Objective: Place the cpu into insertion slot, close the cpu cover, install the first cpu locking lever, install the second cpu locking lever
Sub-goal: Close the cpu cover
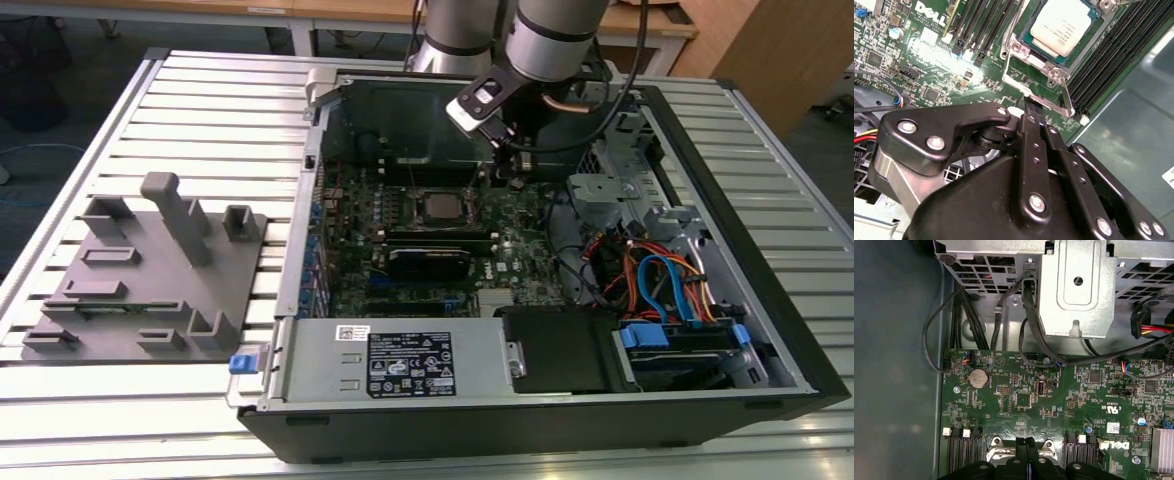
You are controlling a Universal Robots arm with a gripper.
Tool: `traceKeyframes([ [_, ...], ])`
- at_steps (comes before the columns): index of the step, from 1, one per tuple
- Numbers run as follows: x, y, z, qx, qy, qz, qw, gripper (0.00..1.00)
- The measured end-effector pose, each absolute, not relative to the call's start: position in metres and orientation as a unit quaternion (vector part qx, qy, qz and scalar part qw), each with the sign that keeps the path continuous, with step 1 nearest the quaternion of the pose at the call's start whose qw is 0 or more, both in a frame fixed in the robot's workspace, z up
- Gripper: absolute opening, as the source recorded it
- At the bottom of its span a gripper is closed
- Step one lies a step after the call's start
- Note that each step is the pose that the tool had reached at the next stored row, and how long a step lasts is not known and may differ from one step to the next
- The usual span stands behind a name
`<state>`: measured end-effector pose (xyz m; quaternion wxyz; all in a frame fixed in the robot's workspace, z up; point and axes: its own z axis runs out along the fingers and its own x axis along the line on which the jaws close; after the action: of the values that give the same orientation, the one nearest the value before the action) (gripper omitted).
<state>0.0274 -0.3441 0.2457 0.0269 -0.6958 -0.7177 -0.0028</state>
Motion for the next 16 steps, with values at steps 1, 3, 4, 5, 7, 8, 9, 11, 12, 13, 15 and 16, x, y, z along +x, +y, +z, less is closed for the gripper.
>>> traceKeyframes([
  [1, 0.0269, -0.3441, 0.2457, -0.696, -0.718, -0.003, 0.027, 0.11],
  [3, 0.0259, -0.3441, 0.2456, -0.696, -0.718, -0.003, 0.027, 0.11],
  [4, 0.0253, -0.3441, 0.2456, -0.696, -0.718, -0.003, 0.027, 0.11],
  [5, 0.0242, -0.3441, 0.2456, -0.696, -0.718, -0.003, 0.027, 0.11],
  [7, 0.0231, -0.3441, 0.2455, -0.696, -0.718, -0.003, 0.027, 0.11],
  [8, 0.0229, -0.3441, 0.2455, -0.696, -0.718, -0.003, 0.027, 0.11],
  [9, 0.0224, -0.3441, 0.2455, -0.696, -0.718, -0.003, 0.027, 0.11],
  [11, 0.0217, -0.3441, 0.2454, -0.696, -0.718, -0.003, 0.027, 0.11],
  [12, 0.0214, -0.3441, 0.2454, -0.696, -0.718, -0.003, 0.027, 0.11],
  [13, 0.0211, -0.3441, 0.2454, -0.696, -0.718, -0.003, 0.027, 0.11],
  [15, 0.0204, -0.3441, 0.2453, -0.696, -0.718, -0.003, 0.027, 0.11],
  [16, 0.0200, -0.3441, 0.2453, -0.696, -0.718, -0.003, 0.027, 0.11],
])
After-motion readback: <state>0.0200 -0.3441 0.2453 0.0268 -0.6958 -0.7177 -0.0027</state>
